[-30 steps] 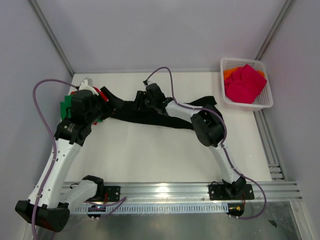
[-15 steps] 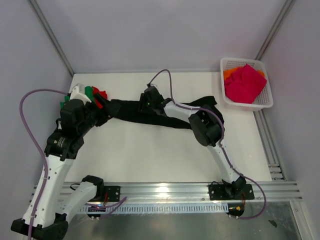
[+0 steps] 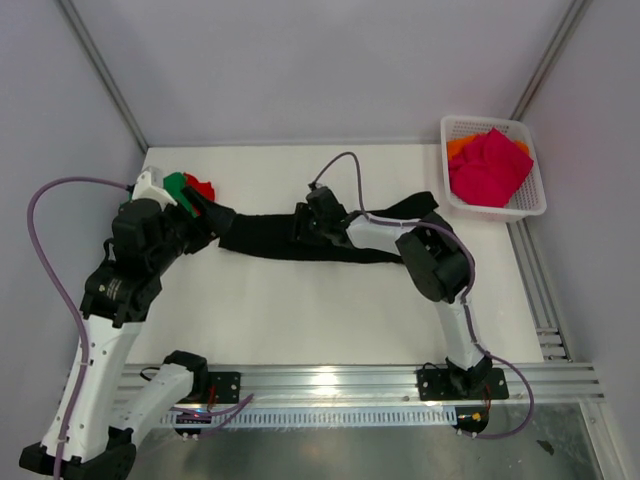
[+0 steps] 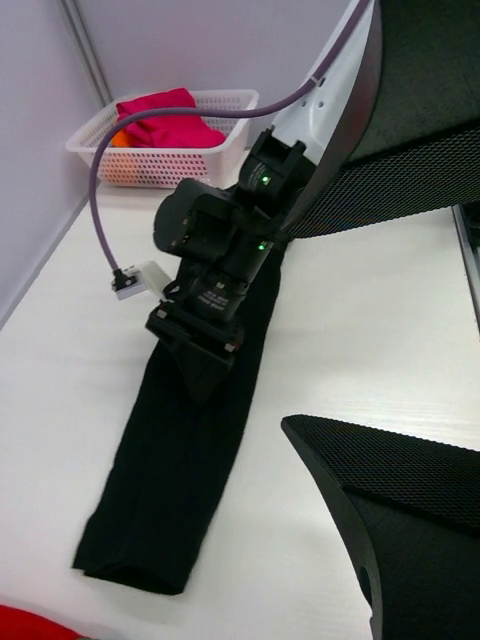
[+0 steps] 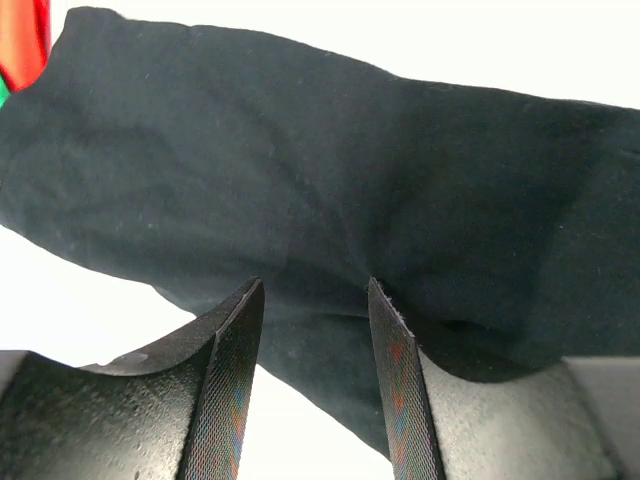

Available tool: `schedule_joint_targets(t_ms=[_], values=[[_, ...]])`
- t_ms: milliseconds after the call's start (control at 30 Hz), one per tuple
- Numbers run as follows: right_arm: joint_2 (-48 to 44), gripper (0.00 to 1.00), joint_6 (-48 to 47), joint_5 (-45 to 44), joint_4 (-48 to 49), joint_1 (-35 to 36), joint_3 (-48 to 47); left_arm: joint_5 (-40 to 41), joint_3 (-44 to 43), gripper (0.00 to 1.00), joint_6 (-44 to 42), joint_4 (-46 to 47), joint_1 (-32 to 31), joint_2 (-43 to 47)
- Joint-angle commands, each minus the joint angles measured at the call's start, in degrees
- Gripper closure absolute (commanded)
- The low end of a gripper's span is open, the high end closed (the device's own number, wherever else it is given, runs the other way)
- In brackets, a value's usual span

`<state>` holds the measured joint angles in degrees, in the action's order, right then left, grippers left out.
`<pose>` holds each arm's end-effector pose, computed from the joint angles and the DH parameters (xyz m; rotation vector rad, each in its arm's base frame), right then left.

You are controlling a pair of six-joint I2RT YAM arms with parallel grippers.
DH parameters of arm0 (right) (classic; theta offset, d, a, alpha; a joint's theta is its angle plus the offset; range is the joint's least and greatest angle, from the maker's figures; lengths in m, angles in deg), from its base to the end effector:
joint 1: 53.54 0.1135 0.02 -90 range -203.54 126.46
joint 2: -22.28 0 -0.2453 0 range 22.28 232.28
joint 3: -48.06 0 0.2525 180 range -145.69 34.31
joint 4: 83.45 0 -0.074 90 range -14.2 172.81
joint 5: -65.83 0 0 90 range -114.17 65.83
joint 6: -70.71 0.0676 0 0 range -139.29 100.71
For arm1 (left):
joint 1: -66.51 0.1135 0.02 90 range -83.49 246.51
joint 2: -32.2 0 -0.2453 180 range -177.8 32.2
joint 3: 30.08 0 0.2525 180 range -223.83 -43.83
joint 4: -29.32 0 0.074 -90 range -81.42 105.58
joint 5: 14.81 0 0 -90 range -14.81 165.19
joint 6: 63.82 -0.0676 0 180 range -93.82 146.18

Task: Fold and stack the t-shirts
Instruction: Rotate the tshirt 90 degrees

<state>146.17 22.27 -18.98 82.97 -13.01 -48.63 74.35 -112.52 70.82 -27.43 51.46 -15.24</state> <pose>0.3672 0.3220 0.1094 -0.0286 2.4273 0.8129 0.1856 -0.0509 0.3865 -0.5052 1.9521 -0.6929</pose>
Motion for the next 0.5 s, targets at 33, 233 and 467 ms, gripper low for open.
schedule_joint_targets(t_ms=[33,233,467], values=[[-6.3,0.49,-3.2,5.6,-5.0,0.4,6.8,2.2,-2.2,0.25,-2.5,0.0,-0.2,-1.1],[-13.0,0.49,-9.4,9.6,-8.8,3.8,11.4,2.4,-2.1,0.25,-3.2,1.2,-0.2,-2.7],[-19.8,0.49,-12.9,21.1,-9.5,4.8,18.3,1.4,-2.6,0.25,-4.4,4.0,-0.2,-7.0]])
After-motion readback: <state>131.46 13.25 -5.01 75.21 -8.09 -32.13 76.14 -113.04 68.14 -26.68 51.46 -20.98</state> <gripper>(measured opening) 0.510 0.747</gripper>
